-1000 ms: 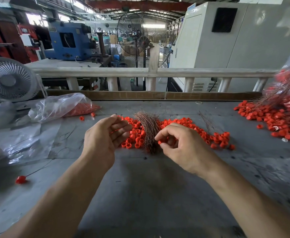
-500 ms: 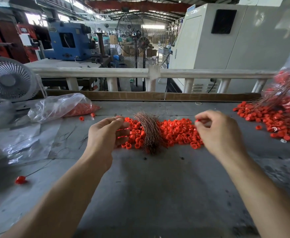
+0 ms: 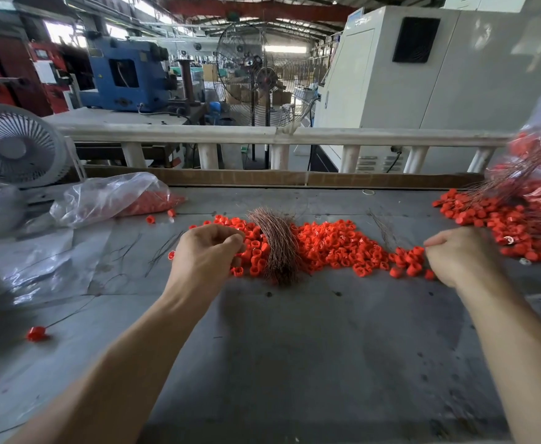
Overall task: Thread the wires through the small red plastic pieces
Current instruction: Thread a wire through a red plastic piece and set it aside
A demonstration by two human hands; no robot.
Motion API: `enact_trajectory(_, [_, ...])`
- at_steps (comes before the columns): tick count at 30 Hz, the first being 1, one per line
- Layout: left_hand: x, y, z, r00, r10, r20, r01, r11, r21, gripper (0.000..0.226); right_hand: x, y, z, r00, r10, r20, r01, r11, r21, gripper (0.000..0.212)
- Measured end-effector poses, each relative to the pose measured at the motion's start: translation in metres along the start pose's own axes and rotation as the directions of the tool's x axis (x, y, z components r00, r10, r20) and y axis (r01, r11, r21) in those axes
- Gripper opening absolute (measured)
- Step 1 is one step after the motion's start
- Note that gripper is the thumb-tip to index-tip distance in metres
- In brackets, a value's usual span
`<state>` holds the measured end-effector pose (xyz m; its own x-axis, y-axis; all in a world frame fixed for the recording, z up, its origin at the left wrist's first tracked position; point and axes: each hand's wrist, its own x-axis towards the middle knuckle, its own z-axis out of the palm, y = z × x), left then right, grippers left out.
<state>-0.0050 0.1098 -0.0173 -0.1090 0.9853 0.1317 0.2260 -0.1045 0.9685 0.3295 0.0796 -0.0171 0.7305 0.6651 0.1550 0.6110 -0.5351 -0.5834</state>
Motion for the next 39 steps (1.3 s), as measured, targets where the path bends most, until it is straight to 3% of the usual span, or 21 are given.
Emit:
enact_trajectory(8, [0.006,-0.011,-0.001,0.997,0.066,0.034,-0.071,0.984,0.161,0.018,-0.007,-0.006,-0.002,0.998,-0.027,0.048,0.030,0.998,-0.053,0.018])
enact_trajectory(10, [0.007,-0.014,-0.001,0.993,0.109,0.038,-0.115,0.965,0.235,0.021,-0.013,-0.012,-0.003,0.995,-0.100,-0.004,0.099,0.993,-0.068,0.018])
enact_trajectory(13, [0.007,-0.015,-0.001,0.984,0.167,0.059,-0.177,0.914,0.365,0.025,-0.028,-0.026,0.001,0.964,-0.251,-0.084,0.256,0.965,0.060,0.014])
enact_trajectory(15, [0.007,-0.016,0.000,0.975,0.202,0.089,-0.220,0.887,0.407,0.025,-0.043,-0.039,0.007,0.921,-0.386,-0.044,0.387,0.904,0.179,0.012])
enact_trajectory(18, [0.006,-0.017,0.001,0.964,0.236,0.127,-0.268,0.857,0.440,0.023,-0.067,-0.055,0.020,0.783,-0.614,0.098,0.578,0.777,0.249,0.007])
enact_trajectory(22, [0.005,-0.018,0.005,0.943,0.280,0.180,-0.330,0.852,0.407,0.012,-0.089,-0.068,0.038,0.650,-0.745,0.151,0.699,0.664,0.265,0.007])
enact_trajectory(29, [0.001,-0.021,0.012,0.916,0.296,0.272,-0.391,0.812,0.433,0.010,-0.104,-0.077,0.049,0.556,-0.823,0.112,0.797,0.567,0.211,0.026])
enact_trajectory(33, [0.000,-0.021,0.010,0.911,0.274,0.307,-0.395,0.793,0.464,0.012,-0.109,-0.082,0.053,0.514,-0.853,0.092,0.841,0.523,0.141,0.014])
enact_trajectory(39, [-0.003,-0.020,0.011,0.921,0.241,0.305,-0.370,0.783,0.499,0.011,-0.108,-0.081,0.053,0.496,-0.866,0.060,0.849,0.499,0.175,0.002])
